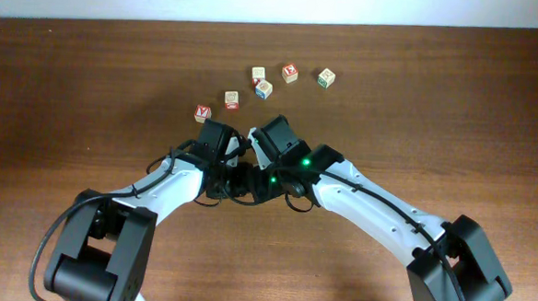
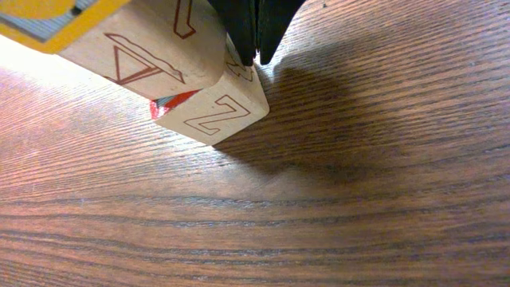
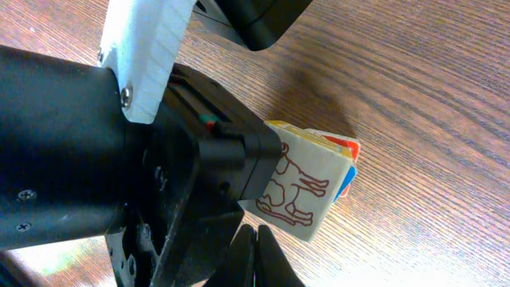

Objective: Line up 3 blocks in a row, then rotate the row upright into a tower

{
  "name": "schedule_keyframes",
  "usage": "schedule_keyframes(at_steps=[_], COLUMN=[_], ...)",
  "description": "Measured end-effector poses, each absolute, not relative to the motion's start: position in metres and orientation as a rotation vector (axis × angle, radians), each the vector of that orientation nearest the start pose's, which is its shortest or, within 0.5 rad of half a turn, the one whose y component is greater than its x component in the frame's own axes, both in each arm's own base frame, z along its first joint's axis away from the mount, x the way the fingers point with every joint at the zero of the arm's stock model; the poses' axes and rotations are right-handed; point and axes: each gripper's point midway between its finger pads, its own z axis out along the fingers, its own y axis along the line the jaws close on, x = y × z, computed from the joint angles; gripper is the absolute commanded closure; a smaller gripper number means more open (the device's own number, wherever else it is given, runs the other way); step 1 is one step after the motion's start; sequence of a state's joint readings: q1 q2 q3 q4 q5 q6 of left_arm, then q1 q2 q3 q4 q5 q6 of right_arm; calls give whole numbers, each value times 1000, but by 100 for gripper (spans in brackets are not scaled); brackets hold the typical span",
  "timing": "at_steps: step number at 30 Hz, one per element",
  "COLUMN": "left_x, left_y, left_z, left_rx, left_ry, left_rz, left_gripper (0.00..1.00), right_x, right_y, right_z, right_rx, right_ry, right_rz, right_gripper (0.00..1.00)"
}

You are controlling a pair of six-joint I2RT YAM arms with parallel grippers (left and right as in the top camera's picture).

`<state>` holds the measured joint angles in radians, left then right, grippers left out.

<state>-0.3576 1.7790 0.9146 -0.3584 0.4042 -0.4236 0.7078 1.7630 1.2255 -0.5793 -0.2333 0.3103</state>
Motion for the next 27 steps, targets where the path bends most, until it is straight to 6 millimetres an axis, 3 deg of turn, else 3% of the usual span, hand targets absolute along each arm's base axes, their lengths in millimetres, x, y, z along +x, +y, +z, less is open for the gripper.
schedule_keyframes(at_steps=[9, 12, 14, 18, 21, 22, 23, 25, 26, 27], left_x=[309, 309, 312, 325, 329, 330, 339, 355, 356, 355], left_y=[-195, -194, -189, -166, -145, -132, -116, -92, -80, -63], left_z=[9, 9, 9, 9, 11, 21, 45, 95, 117, 154], left_rx=[23, 19, -4, -99, -164, -191, -217, -234, -245, -267], left_ry=[2887, 2887, 2883, 2865, 2878, 2870, 2806, 2659, 2593, 2485], left_rz=[-789, -793, -797, -770, -719, -678, -639, -577, -547, -505], left_gripper=[100, 100, 100, 100, 100, 100, 87, 44, 18, 1], right_x=[288, 291, 295, 305, 314, 318, 321, 318, 317, 311], right_y=[294, 293, 294, 279, 255, 240, 229, 203, 194, 181], right_z=[98, 103, 118, 136, 140, 151, 164, 194, 208, 226], right_rx=[-609, -598, -588, -525, -449, -405, -379, -325, -303, -278], right_ry=[2795, 2791, 2761, 2733, 2753, 2738, 2710, 2657, 2622, 2581], right_rz=[607, 614, 646, 663, 634, 620, 610, 587, 576, 560], right_gripper=[94, 87, 83, 69, 59, 51, 48, 46, 38, 28])
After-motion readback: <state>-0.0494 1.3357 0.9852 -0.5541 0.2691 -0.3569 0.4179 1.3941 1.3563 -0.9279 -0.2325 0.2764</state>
